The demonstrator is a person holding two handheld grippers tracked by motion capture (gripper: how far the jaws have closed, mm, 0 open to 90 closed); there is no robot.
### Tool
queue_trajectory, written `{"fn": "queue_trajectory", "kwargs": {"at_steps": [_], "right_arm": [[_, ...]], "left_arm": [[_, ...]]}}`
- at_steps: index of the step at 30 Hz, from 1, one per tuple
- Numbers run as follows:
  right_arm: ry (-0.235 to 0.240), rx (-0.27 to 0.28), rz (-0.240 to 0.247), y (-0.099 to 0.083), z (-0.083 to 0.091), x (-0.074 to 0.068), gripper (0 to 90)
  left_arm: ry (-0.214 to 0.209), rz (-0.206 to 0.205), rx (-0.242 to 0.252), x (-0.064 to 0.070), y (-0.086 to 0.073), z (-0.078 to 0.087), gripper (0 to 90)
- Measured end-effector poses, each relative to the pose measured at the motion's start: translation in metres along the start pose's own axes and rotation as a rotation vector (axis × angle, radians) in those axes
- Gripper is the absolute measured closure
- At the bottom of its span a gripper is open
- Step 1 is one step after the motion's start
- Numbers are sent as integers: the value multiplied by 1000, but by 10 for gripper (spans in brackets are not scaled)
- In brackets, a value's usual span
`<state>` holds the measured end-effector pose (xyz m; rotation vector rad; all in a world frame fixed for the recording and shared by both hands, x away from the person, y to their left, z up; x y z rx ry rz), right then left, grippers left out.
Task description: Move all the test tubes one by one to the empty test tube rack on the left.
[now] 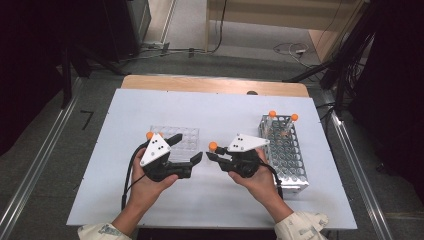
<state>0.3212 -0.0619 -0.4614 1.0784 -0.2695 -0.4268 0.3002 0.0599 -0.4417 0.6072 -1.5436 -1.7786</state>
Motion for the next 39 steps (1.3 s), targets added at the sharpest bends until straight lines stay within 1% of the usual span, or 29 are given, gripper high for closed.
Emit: {"fn": "queue_trajectory", "kwargs": {"at_steps": [6,8,13,18,25,31,37,38,39], "right_arm": [[30,-11,16,0,-10,-12,718],[36,-15,16,0,-11,-14,718],[50,-23,20,0,-15,-19,718],[61,-24,23,0,-17,-23,718],[63,-26,23,-1,-18,-24,718],[65,-28,20,-1,-18,-24,718],[69,-27,16,-1,-18,-24,711],[73,-26,12,-1,-18,-24,685],[80,-23,8,-1,-18,-24,635]], "left_arm": [[-24,-9,-4,10,-1,-5,167],[-35,-16,-2,12,-1,-6,189],[-51,-17,1,15,-1,-6,306],[-71,-27,4,16,-2,-5,493],[-87,-44,3,17,-3,-5,643],[-89,-54,-4,18,-4,-6,700],[-88,-58,-6,17,-4,-5,710],[-86,-60,-7,17,-3,-5,711],[-83,-61,-4,15,-2,-4,711]]}}
Point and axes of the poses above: each handheld gripper's, and its own axes: z roughly backward along the jaws, y roughly out of its top, x roughly to its right, the point moved 8 cm from there along -z, roughly forward along the jaws, and after that the axes turned 4 degrees about x, right-handed, at the moved point
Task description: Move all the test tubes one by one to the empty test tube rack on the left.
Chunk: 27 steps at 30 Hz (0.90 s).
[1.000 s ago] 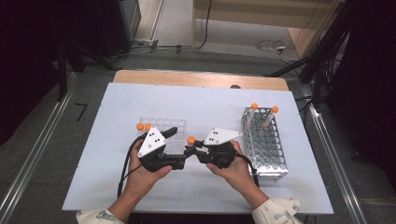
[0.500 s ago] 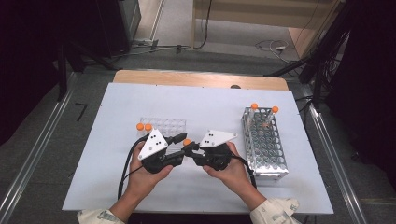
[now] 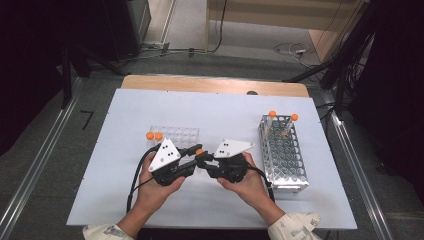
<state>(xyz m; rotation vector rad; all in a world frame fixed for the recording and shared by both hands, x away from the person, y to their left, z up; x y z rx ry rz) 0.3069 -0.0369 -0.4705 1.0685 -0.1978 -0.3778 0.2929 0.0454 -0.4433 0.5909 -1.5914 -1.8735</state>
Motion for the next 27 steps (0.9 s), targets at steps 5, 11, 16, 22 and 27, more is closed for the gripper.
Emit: {"fn": "queue_trajectory", "kwargs": {"at_steps": [5,11,16,22,27], "right_arm": [[-30,-6,-11,0,2,2,393],[-58,-3,-27,0,5,8,305],[-63,-6,-31,-1,4,9,303],[-66,-15,-38,-3,4,9,303],[-62,-12,-32,-3,3,8,303]], "left_arm": [[37,17,24,-14,10,10,712],[91,48,57,-36,22,21,712],[138,64,81,-54,30,31,712],[204,61,88,-76,32,40,711],[243,61,93,-88,31,40,711]]}}
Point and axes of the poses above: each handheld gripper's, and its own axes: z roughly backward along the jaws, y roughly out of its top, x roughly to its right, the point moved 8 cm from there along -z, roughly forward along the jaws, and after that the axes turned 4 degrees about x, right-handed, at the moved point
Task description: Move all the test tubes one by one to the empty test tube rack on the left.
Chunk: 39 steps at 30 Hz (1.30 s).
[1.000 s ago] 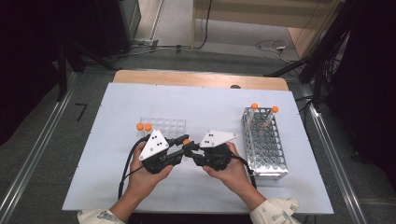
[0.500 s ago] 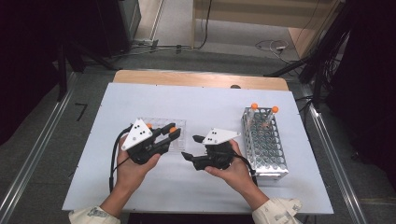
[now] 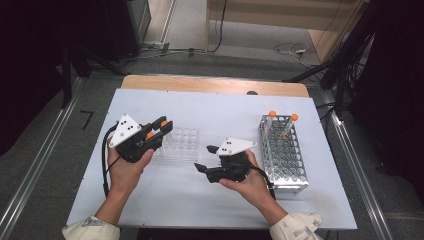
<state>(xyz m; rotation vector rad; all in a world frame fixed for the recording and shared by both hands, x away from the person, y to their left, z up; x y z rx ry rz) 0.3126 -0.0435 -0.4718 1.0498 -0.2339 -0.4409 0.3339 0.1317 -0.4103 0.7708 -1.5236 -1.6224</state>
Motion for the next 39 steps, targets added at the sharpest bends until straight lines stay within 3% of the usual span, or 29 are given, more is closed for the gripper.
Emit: {"fn": "queue_trajectory", "kwargs": {"at_steps": [13,39], "right_arm": [[1,-1,-3,0,1,-1,306],[0,5,-6,1,5,0,308]], "left_arm": [[46,-37,-49,-9,-16,-11,711],[69,-66,-138,-6,-50,-15,704]]}}
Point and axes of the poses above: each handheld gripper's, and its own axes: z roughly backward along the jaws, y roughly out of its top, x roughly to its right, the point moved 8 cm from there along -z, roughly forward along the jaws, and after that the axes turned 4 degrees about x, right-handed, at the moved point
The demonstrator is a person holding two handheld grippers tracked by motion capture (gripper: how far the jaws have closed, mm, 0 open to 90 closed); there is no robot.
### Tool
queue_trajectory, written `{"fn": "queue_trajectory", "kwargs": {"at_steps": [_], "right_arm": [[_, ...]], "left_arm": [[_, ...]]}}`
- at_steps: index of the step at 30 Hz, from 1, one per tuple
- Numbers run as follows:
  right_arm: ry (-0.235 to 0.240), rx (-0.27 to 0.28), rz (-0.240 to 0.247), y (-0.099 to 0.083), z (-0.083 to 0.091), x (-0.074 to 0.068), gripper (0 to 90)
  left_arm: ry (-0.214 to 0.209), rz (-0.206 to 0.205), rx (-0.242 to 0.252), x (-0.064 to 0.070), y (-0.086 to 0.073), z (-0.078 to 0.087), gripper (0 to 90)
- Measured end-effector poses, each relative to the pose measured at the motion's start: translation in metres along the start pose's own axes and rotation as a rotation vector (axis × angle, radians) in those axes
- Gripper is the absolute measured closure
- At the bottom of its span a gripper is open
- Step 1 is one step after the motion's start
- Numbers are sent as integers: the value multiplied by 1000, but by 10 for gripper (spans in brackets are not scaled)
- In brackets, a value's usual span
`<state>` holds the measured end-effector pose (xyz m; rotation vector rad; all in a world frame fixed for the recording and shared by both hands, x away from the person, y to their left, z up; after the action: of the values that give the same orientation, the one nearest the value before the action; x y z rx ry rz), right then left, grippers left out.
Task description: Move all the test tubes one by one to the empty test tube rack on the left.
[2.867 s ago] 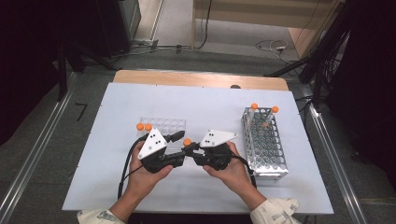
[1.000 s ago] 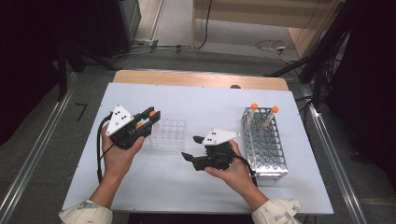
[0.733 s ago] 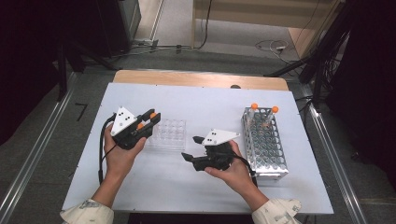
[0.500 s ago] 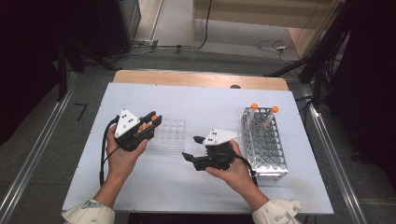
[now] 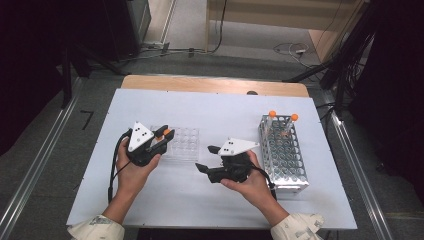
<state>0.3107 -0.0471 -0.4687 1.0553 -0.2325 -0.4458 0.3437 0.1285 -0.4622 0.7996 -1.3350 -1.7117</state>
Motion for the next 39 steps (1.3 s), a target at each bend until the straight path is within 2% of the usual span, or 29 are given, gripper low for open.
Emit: {"fn": "queue_trajectory", "kwargs": {"at_steps": [3,9,14,16,19,24,30,39], "right_arm": [[0,-2,1,0,0,0,308],[-1,-2,-1,0,0,0,308],[-5,5,-1,1,2,1,308],[-6,9,-3,1,3,1,308],[-16,9,-7,1,3,3,308],[-31,13,-13,2,7,6,306],[-66,35,-27,6,19,19,303],[-160,81,-69,14,49,50,296]], "left_arm": [[-5,6,-1,0,-1,-1,686],[-21,16,1,3,-1,0,557],[-44,49,41,8,8,4,413],[-39,54,70,8,13,6,350],[-38,68,106,9,18,10,303],[-59,134,120,10,24,13,265],[-61,129,110,14,26,15,257],[-74,124,78,19,23,13,258]]}}
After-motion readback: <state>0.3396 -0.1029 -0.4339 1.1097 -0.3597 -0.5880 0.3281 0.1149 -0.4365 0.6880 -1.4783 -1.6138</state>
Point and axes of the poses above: each handheld gripper's, and its own axes: z roughly backward along the jaws, y roughly out of its top, x roughly to its right, the point moved 8 cm from there along -z, roughly forward along the jaws, and after that the axes turned 4 degrees about x, right-handed, at the moved point
